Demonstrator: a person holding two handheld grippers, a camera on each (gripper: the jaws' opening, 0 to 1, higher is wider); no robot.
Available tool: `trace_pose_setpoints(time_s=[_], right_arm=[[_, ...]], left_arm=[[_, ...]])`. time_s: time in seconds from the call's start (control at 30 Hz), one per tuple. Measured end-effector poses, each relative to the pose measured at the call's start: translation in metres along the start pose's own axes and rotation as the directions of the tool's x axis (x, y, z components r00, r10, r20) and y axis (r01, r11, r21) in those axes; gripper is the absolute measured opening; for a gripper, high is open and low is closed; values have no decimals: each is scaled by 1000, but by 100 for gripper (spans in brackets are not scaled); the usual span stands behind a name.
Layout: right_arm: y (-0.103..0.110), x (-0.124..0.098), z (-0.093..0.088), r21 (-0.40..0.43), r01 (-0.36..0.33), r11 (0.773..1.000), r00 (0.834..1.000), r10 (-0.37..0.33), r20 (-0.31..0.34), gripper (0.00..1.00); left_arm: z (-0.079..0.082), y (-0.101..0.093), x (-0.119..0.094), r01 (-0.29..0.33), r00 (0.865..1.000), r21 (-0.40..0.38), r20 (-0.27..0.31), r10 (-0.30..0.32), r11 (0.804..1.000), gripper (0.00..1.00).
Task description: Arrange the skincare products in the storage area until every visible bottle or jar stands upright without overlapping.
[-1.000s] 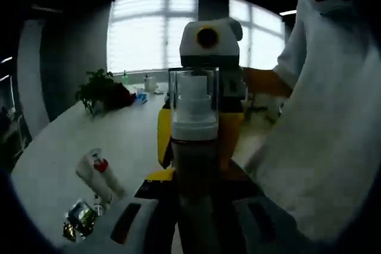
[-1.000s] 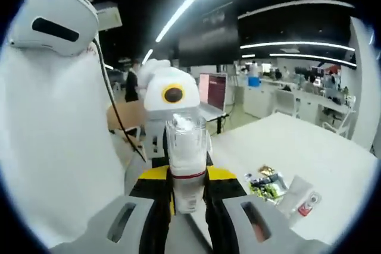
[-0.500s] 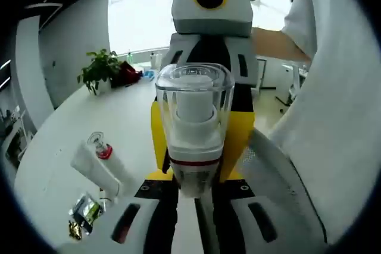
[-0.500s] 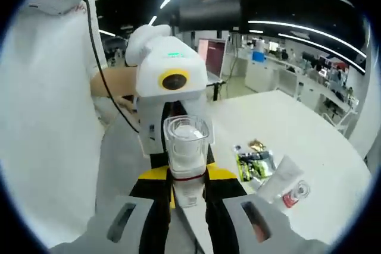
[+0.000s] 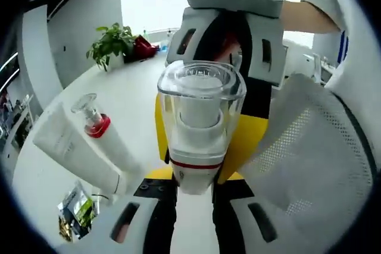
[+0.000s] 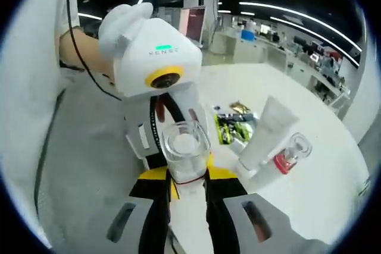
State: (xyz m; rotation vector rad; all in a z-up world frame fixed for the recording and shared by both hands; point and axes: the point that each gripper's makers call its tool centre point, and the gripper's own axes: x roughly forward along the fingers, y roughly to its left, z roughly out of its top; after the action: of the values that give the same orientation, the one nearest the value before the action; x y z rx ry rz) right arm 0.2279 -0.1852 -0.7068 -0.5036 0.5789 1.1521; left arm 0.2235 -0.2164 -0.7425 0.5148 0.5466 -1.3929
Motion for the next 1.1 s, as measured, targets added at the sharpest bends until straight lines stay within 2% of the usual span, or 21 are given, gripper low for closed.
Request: trace_pose_setpoints(time_s=[0.1,0.33,0.63,0.83,1.1], right_arm=[[-3,7,-15,17,7,1000,1000,-7,-19,21],[-18,18,-38,61,40,997,998,-38,-41,22],[-27,30,-46,23,41,999,996,-38,-85,22],[-35,32,-52,73,46,996,996,-40,-78,22],[-42,33,-51,94,48,994,997,-43,-60,23]], left_arm=[[-9,1,13,10,1000,4,-28,-10,1000,17],[-22,15,35,9,999,-10,-41,-10,1000,17],[-34,26,47,8,999,-23,-49,-9,1000,17],[-36,33,53,12,999,-48,-47,-14,999,18],[-37,39,64,19,999,-73,-36,-21,997,18]])
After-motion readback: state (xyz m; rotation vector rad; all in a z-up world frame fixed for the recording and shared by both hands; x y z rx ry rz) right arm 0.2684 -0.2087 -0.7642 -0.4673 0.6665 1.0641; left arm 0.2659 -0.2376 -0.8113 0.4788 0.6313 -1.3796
